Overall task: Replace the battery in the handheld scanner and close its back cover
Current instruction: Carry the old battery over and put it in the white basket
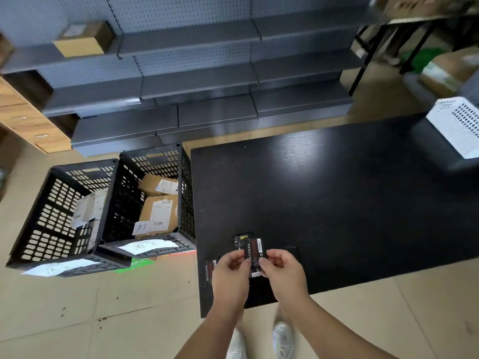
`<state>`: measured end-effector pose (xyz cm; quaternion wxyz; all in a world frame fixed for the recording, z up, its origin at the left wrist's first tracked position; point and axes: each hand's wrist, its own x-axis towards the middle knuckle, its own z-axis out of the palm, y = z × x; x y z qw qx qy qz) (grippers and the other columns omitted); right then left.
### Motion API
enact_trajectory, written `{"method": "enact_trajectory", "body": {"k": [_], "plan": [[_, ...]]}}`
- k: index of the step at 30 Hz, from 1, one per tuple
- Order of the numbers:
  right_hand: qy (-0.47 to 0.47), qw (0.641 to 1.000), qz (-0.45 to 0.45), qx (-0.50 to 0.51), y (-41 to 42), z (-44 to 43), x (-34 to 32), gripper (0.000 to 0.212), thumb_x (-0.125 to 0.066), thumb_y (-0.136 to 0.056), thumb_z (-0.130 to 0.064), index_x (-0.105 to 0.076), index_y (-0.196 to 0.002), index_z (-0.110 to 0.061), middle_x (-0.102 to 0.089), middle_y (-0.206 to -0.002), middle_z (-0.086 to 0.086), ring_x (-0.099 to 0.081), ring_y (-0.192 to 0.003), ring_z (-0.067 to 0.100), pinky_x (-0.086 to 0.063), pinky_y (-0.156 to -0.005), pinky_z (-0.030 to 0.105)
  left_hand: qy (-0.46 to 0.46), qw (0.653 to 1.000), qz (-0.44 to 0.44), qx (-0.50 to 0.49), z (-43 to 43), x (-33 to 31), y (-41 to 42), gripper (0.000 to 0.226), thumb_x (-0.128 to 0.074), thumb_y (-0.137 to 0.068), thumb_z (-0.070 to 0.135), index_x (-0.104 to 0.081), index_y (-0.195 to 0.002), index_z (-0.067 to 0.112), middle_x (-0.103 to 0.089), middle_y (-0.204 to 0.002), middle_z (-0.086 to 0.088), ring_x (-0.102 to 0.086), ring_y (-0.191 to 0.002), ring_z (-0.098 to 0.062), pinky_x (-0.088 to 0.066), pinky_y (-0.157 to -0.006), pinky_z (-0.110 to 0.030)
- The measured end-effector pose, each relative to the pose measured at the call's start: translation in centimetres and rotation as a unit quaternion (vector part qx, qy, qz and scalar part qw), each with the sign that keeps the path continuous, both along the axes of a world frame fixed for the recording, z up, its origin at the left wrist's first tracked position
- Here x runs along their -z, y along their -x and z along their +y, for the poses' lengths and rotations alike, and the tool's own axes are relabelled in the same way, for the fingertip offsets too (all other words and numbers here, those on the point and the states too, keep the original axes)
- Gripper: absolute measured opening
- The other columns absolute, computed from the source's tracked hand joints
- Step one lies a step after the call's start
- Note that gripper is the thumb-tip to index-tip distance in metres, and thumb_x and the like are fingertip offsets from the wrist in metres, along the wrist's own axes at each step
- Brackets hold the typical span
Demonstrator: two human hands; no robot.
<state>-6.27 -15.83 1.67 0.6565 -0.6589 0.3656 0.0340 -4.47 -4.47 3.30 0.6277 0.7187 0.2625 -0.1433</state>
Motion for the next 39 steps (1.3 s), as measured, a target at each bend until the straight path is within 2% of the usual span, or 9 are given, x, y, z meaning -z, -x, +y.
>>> {"method": "enact_trajectory", "body": {"k": [3,7,15,19,23,27,31,36,39], "plan": [[-0.010,0.999,-0.029,0.027,0.3,-0.5,-2.1,0.016,-0.077,-0.080,-0.010,-0.071,-0.087,-0.024,-0.077,-0.085,0.001,-0.074,-0.081,0.016,-0.060,-0.079,0.038,0.025,0.999,-0.029,0.018,-0.4,-2.3,-0.4,0.020,-0.070,-0.084,0.011,-0.074,-0.095,0.027,-0.077,-0.088,0.013,-0.072,-0.081,-0.001,-0.056,-0.075,-0.024],[-0.025,0.996,-0.059,0.070,0.9,-1.1,-4.7,0.018,-0.076,-0.081,-0.009,-0.072,-0.089,-0.024,-0.077,-0.086,-0.004,-0.075,-0.080,0.013,-0.060,-0.076,0.034,0.060,0.994,-0.063,0.060,-1.2,-4.9,-0.9,0.021,-0.068,-0.085,0.006,-0.074,-0.095,0.024,-0.078,-0.087,0.010,-0.073,-0.080,-0.005,-0.055,-0.064,-0.016],[-0.034,0.977,-0.100,0.187,4.0,-5.9,-8.5,0.019,-0.078,-0.081,-0.010,-0.071,-0.094,-0.023,-0.078,-0.087,-0.005,-0.076,-0.081,0.012,-0.060,-0.073,0.028,0.106,0.977,-0.081,0.168,-6.7,-8.5,-0.3,0.023,-0.070,-0.085,0.003,-0.074,-0.096,0.023,-0.078,-0.091,0.005,-0.074,-0.087,-0.011,-0.059,-0.083,-0.033],[-0.029,0.957,-0.131,0.259,6.9,-10.3,-10.2,0.019,-0.077,-0.081,-0.007,-0.071,-0.095,-0.018,-0.078,-0.088,0.001,-0.076,-0.082,0.016,-0.060,-0.074,0.029,0.135,0.960,-0.081,0.232,-12.1,-10.1,1.4,0.022,-0.068,-0.086,0.000,-0.073,-0.097,0.018,-0.078,-0.092,-0.002,-0.074,-0.089,-0.017,-0.059,-0.084,-0.036],[-0.023,0.934,-0.155,0.321,10.8,-15.7,-11.8,0.019,-0.076,-0.082,-0.006,-0.070,-0.097,-0.017,-0.078,-0.090,0.003,-0.076,-0.082,0.016,-0.060,-0.076,0.030,0.161,0.936,-0.084,0.302,-18.6,-11.6,4.0,0.023,-0.066,-0.087,-0.002,-0.073,-0.098,0.017,-0.078,-0.093,-0.002,-0.075,-0.087,-0.014,-0.059,-0.075,-0.024],[-0.014,0.908,-0.179,0.378,15.2,-21.7,-13.3,0.017,-0.073,-0.083,-0.002,-0.069,-0.097,-0.012,-0.077,-0.088,0.006,-0.076,-0.081,0.020,-0.058,-0.067,0.021,0.181,0.911,-0.078,0.363,-25.6,-12.6,7.4,0.021,-0.067,-0.087,-0.001,-0.072,-0.102,0.013,-0.078,-0.096,-0.005,-0.075,-0.089,-0.017,-0.059,-0.079,-0.029],[-0.008,0.888,-0.198,0.415,19.9,-27.8,-14.4,0.016,-0.071,-0.084,-0.002,-0.069,-0.097,-0.012,-0.078,-0.087,0.005,-0.076,-0.081,0.019,-0.057,-0.063,0.016,0.203,0.890,-0.068,0.402,-32.8,-13.2,11.4,0.021,-0.068,-0.086,0.002,-0.072,-0.103,0.013,-0.078,-0.097,-0.006,-0.075,-0.092,-0.019,-0.058,-0.083,-0.032],[0.010,0.866,-0.203,0.457,25.1,-34.7,-15.1,0.016,-0.073,-0.083,-0.004,-0.070,-0.094,-0.014,-0.079,-0.086,0.002,-0.076,-0.080,0.018,-0.057,-0.070,0.023,0.216,0.865,-0.070,0.447,-40.6,-14.0,16.0,0.021,-0.068,-0.086,0.002,-0.072,-0.101,0.015,-0.078,-0.096,-0.003,-0.075,-0.091,-0.016,-0.058,-0.078,-0.026],[0.018,0.853,-0.203,0.481,27.5,-37.8,-15.1,0.016,-0.074,-0.082,-0.004,-0.071,-0.095,-0.013,-0.079,-0.086,0.001,-0.076,-0.081,0.018,-0.058,-0.067,0.020,0.215,0.855,-0.060,0.469,-44.2,-14.5,18.2,0.022,-0.068,-0.086,0.002,-0.071,-0.102,0.016,-0.079,-0.095,-0.001,-0.075,-0.090,-0.014,-0.057,-0.076,-0.025]]}}
